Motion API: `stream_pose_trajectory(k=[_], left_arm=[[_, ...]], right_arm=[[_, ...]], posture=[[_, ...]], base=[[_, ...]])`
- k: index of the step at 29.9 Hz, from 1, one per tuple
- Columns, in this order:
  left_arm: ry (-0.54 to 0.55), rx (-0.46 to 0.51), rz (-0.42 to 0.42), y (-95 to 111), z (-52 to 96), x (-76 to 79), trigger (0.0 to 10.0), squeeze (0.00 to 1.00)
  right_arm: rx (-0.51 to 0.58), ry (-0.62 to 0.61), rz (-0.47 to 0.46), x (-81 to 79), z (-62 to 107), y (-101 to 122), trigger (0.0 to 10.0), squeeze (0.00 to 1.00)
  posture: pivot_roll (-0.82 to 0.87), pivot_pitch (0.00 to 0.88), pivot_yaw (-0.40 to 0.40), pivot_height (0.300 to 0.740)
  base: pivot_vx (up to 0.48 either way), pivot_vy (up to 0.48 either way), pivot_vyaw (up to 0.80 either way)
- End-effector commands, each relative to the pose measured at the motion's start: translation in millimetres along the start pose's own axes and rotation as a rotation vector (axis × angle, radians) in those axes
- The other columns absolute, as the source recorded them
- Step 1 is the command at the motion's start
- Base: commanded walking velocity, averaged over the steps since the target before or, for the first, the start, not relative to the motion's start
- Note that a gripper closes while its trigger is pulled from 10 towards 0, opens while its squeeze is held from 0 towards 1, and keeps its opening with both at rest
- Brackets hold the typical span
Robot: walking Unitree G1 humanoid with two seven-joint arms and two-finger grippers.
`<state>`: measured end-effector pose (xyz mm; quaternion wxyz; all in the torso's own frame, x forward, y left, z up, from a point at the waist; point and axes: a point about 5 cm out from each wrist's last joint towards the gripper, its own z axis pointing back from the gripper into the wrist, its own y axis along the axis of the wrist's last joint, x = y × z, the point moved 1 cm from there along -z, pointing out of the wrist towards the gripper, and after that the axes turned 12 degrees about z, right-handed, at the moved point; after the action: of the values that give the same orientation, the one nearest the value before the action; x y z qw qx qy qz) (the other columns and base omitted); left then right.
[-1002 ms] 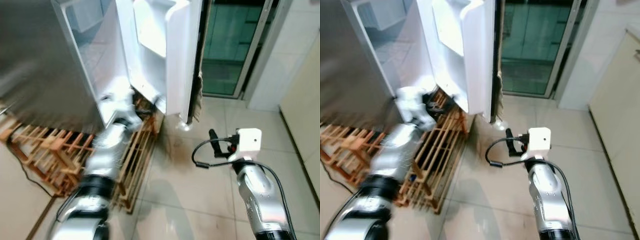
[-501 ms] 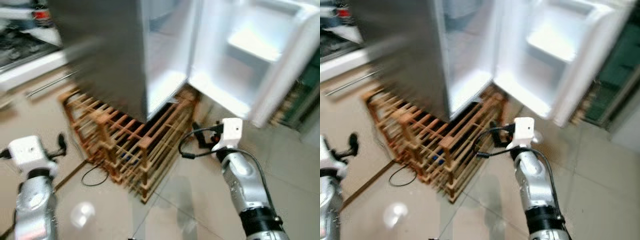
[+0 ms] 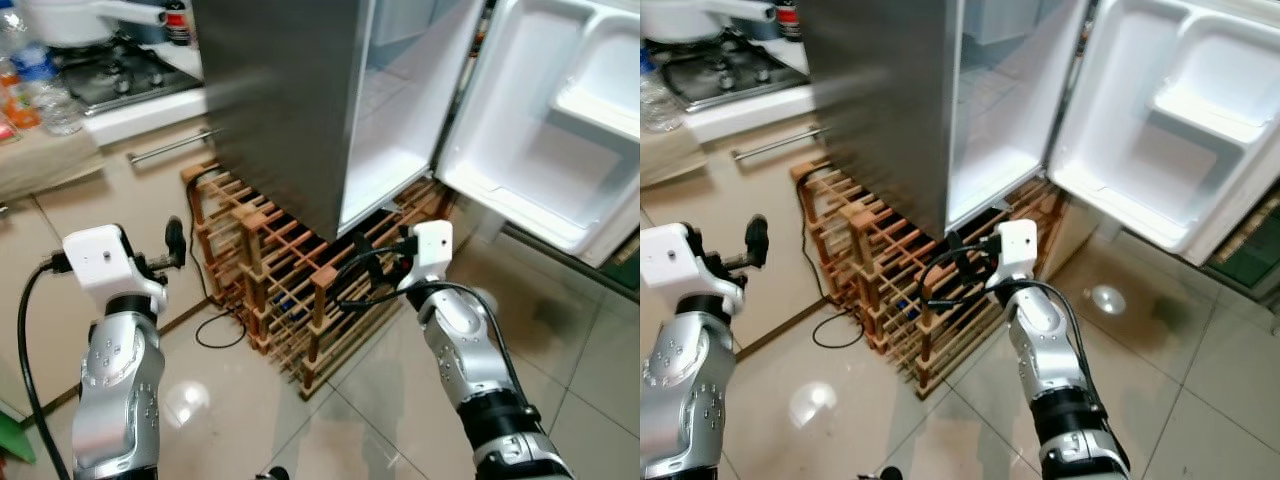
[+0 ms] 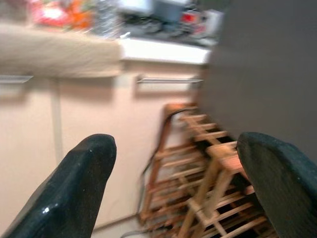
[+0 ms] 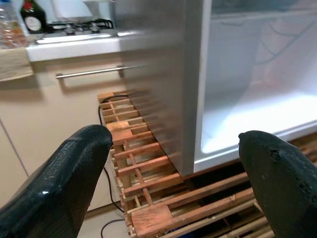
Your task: Restocking fridge
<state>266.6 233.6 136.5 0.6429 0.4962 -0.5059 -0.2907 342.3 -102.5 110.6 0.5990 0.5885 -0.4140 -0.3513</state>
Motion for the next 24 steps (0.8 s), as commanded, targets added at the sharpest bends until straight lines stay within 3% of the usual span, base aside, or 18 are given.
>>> stream_pose_trajectory(k=[1,6,9,16,21,22,24], left_arm=[[0.026,-0.016,0.025,-2.7,0.2,-0.8,10.0,0.00],[0.039,-0.015,-0.034,-2.2,3.0,-0.2,10.0,0.00],[0.008,0.009,-0.084,2.4,0.5,8.8,10.0,0.00],[0.036,0.135,-0.207,35.9,-22.7,3.9,10.0,0.00],[-0.015,0.091,-0.173,25.8,-26.2,13.7,10.0,0.00],[-0.054,0.057,-0.171,14.6,-26.5,23.9,10.0,0.00],[-0.069,0.048,-0.166,10.3,-27.0,27.6,10.0,0.00]], right_arm=[[-0.001,-0.001,-0.013,4.0,0.4,-0.8,10.0,0.00],[-0.008,0.001,-0.020,4.4,-0.7,-2.0,10.0,0.00],[-0.003,0.024,-0.028,0.9,-1.6,-2.2,10.0,0.00],[0.015,0.070,-0.038,-3.9,-4.5,-1.1,10.0,0.00],[0.005,0.079,-0.033,-4.1,-3.8,-5.0,10.0,0.00],[0.007,0.102,-0.039,-8.0,-4.0,-6.3,10.0,0.00],[0.010,0.127,-0.047,-11.6,-4.7,-6.3,10.0,0.00]], posture=[[-0.01,0.000,-0.025,0.740],[-0.01,0.000,-0.027,0.740],[-0.01,0.000,-0.027,0.740],[0.00,0.000,-0.028,0.740],[-0.01,0.000,-0.021,0.740],[-0.01,0.000,-0.018,0.740],[-0.02,0.000,-0.013,0.740]], base=[[0.000,0.480,0.43],[0.000,0.480,0.43],[0.000,0.000,0.43],[0.000,0.000,0.42],[0.000,0.000,0.42],[0.000,0.000,0.42],[0.000,0.000,0.00]])
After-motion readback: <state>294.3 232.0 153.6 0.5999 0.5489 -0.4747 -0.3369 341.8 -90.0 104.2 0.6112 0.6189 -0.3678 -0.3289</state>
